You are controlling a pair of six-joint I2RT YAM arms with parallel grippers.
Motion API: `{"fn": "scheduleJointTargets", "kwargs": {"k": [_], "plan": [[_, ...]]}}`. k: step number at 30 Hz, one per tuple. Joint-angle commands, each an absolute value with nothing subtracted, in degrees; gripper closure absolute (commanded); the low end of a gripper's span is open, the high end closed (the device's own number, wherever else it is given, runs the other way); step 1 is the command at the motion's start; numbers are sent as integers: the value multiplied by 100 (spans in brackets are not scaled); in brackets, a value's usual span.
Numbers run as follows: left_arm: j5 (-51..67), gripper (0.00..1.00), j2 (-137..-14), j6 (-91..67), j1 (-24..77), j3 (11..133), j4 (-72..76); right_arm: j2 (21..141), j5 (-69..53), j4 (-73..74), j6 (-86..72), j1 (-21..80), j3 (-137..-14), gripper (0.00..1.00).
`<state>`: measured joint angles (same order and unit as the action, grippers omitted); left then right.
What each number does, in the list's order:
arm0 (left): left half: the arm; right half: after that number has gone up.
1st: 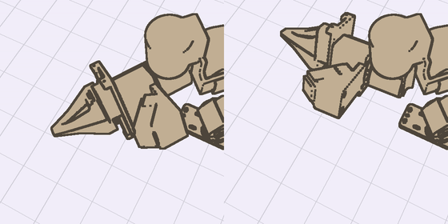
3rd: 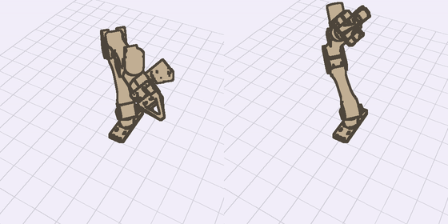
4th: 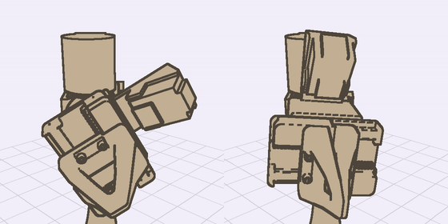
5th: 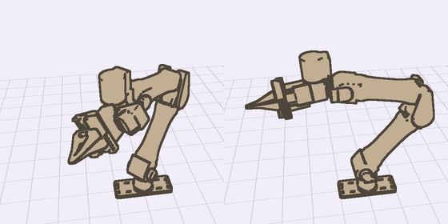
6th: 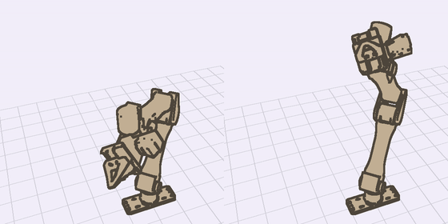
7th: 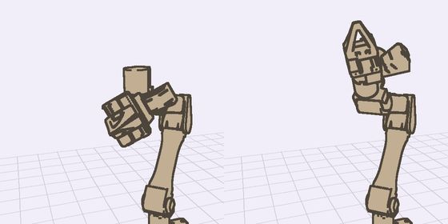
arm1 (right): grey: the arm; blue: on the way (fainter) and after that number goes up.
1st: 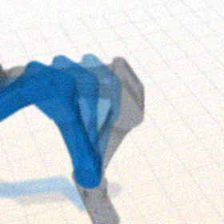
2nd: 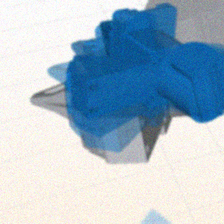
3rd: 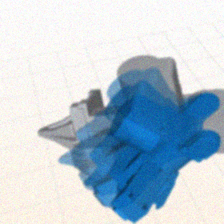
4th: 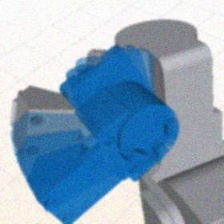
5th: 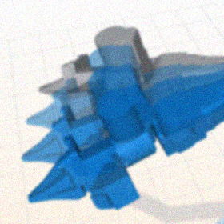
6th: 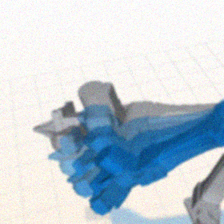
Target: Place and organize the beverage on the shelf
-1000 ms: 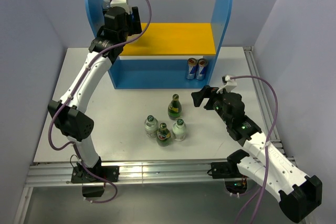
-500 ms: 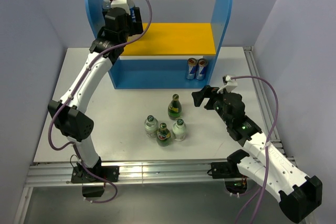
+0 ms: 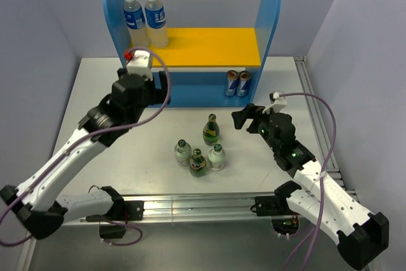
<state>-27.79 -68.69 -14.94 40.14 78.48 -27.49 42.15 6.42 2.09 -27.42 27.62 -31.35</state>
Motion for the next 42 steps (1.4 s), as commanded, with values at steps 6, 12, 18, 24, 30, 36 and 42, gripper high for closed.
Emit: {"fn": "scheduleJointTargets", "kwargs": {"k": [6,12,18,24,30,36,42], "plan": [[-2831,6,-5468,-3198,5070,6023,-3700,4035,930,772,-2883,3180,-3498,0],[-2602,5,-4843,-3849,5694,5205,-3578,3981,2554,2169,-3576,4928,-3963,0],[-2944,5,-4720,-4411,6379,4624,-3279,4139,3691,3049,-4569,6615,-4087,0],[-3137,5,-4772,-4754,6750,4307,-3059,4517,3806,2954,-5317,7312,-3587,0],[-3384,5,-4799,-4966,6847,3973,-2813,4965,3691,2128,-5440,7357,-3147,0],[-3558,5,-4878,-5369,6969,3332,-2076,5563,3858,1451,-5432,7365,-2910,0],[-3963,5,-5141,-5493,7145,2989,-1600,5923,4331,477,-5239,7365,-2585,0]]}}
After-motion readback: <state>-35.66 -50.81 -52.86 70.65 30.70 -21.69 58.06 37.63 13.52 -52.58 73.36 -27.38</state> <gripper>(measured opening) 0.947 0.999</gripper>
